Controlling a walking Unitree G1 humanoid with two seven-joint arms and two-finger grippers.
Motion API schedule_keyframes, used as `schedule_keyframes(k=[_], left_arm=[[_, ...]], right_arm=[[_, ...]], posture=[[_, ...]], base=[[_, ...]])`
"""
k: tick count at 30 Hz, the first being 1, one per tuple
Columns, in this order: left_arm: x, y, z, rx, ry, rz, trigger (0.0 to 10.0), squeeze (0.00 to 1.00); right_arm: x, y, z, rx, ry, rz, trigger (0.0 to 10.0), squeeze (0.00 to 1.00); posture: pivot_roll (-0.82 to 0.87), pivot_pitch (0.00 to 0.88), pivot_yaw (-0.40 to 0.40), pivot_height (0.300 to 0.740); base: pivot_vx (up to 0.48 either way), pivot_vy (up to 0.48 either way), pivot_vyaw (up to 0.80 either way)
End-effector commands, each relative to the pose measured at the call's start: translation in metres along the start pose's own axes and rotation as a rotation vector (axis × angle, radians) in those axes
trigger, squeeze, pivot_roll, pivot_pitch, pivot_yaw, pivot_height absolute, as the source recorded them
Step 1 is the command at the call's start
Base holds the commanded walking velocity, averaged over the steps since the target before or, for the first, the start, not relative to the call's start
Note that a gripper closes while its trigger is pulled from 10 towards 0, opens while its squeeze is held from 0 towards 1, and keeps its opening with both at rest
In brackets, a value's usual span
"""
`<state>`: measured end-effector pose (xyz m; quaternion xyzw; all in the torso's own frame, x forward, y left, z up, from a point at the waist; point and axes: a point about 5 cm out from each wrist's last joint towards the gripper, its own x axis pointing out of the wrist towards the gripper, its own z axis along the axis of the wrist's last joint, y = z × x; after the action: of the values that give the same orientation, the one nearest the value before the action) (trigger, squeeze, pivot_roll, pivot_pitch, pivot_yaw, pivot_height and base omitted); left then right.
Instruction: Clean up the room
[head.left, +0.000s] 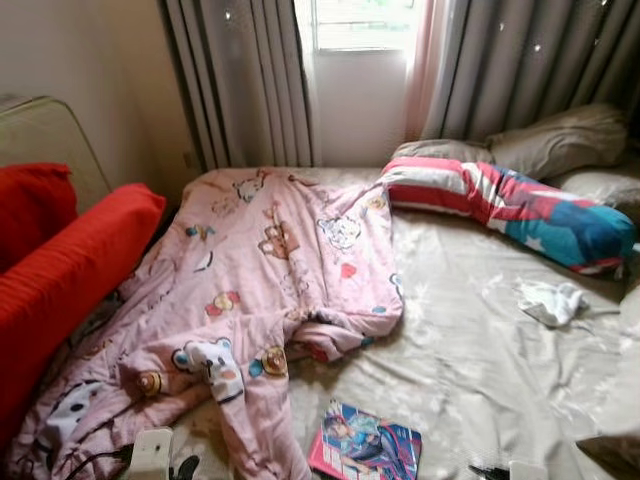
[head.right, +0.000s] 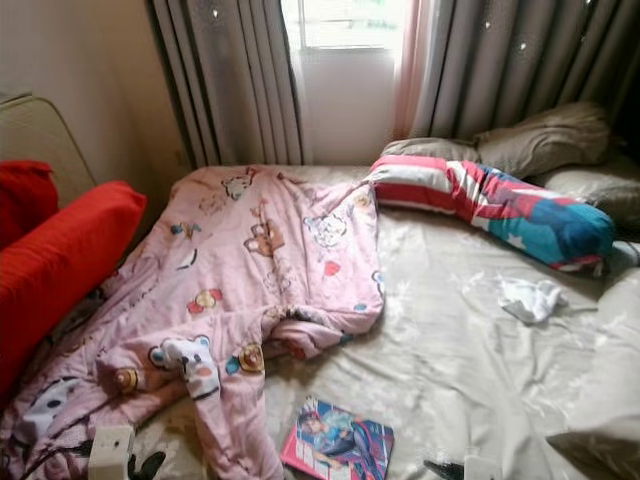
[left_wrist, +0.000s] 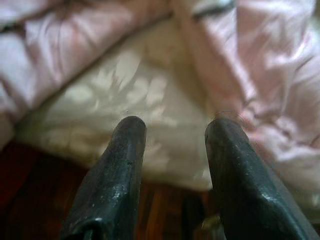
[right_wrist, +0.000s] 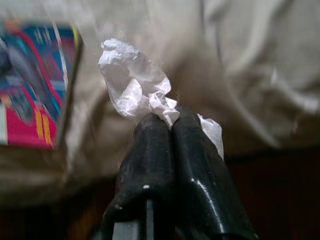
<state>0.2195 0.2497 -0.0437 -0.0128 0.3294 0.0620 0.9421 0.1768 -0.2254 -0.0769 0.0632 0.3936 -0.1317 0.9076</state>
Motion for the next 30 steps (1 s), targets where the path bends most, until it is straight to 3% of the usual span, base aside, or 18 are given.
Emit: schedule_keyframes(k=[1, 14, 30], left_arm=[[-0.005, 0.006, -0.018, 0.028, 0.087, 0.027, 10.0, 0.00], [-0.003, -0.005, -0.019, -0.020, 0.085, 0.031, 10.0, 0.00], [-0.007, -0.005, -0.031, -0.022, 0.122, 0.027, 10.0, 0.00]], right_arm=[[-0.003, 0.002, -0.013, 0.016, 0.063, -0.011, 10.0, 0.00], [-0.001, 0.018, -0.016, 0.017, 0.103, 0.047, 10.0, 0.00], [-0.003, 0.021, -0.021, 0.014, 0.123, 0.051, 10.0, 0.00]], posture=[[-0.03, 0.000, 0.032, 0.717], [-0.03, 0.000, 0.029, 0.717], [-0.04, 0.000, 0.034, 0.717]], base=[[0.000, 0.000, 0.00], [0.000, 0.000, 0.00], [0.000, 0.000, 0.00]])
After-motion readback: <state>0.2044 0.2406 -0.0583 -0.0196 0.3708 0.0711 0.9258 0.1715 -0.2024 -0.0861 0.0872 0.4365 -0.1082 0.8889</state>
